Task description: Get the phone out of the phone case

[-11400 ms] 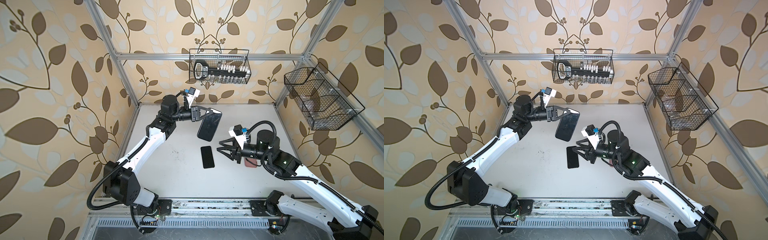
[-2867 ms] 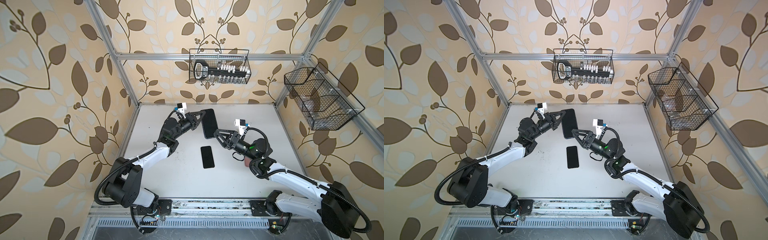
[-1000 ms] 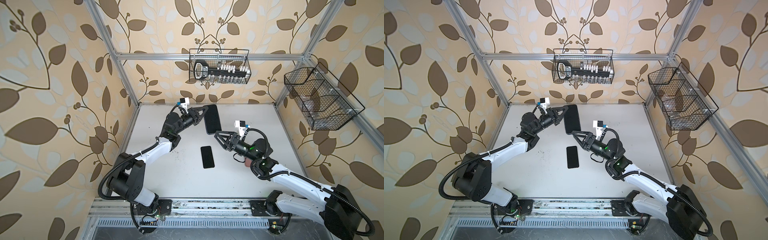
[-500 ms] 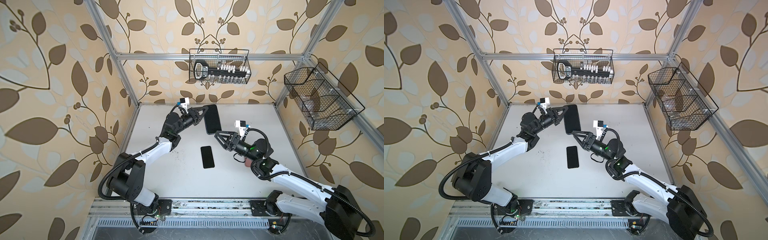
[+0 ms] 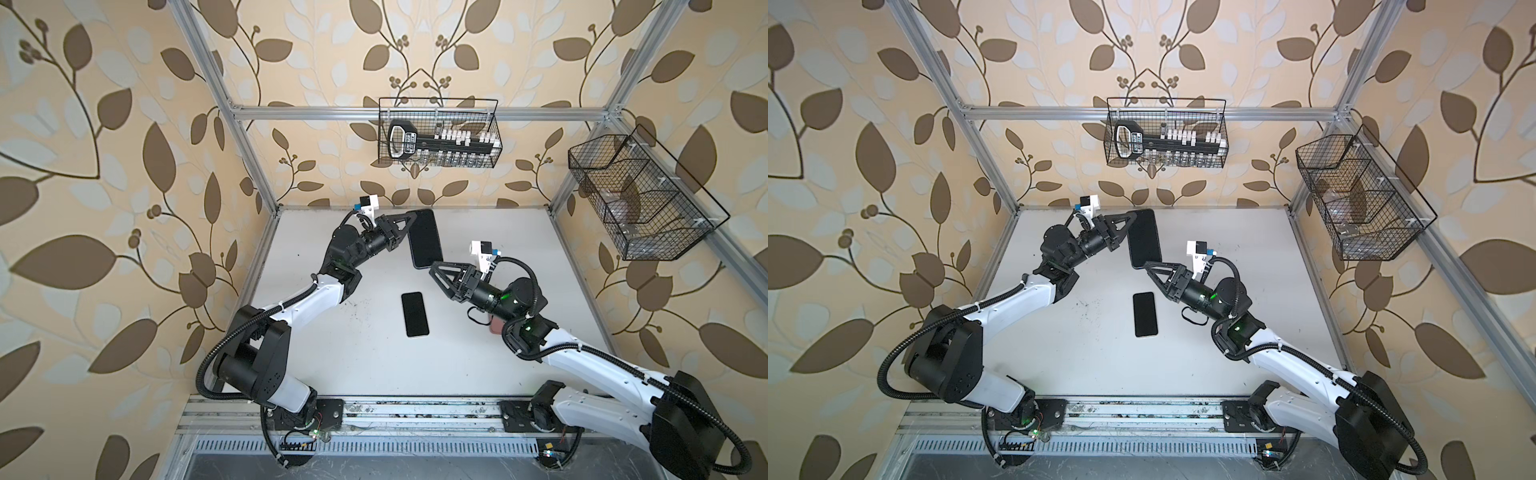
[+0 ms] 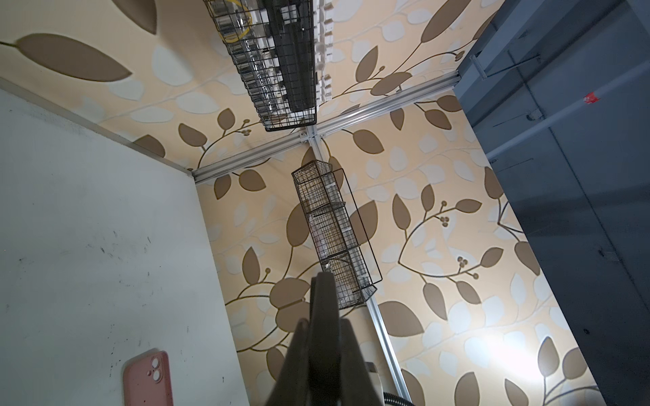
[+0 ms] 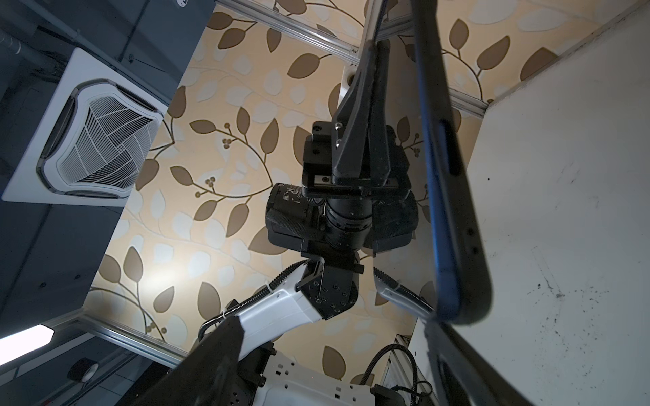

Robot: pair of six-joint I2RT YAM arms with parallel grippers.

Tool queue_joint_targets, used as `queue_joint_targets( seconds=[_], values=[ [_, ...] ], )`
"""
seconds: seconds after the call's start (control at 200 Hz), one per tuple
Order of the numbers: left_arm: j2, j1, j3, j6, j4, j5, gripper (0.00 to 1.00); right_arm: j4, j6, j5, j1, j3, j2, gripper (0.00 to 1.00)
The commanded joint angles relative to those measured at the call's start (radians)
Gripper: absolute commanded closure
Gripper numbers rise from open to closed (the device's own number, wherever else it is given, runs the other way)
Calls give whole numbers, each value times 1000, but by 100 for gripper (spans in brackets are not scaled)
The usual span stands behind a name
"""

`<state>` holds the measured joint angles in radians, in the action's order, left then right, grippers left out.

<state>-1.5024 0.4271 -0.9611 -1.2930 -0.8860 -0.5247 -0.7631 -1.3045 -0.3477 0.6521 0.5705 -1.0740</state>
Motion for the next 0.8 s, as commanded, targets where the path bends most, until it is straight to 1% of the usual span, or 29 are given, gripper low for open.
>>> queue_joint_targets(
  seconds=[0.0, 0.795],
  values=[
    [24, 13, -18, -10, -104, -17, 100, -18, -4, -8, -4, 29, 15, 18],
    [13, 13, -10, -12, -111, -19, 100, -24, -6, -17, -13, 39, 8, 18]
  ],
)
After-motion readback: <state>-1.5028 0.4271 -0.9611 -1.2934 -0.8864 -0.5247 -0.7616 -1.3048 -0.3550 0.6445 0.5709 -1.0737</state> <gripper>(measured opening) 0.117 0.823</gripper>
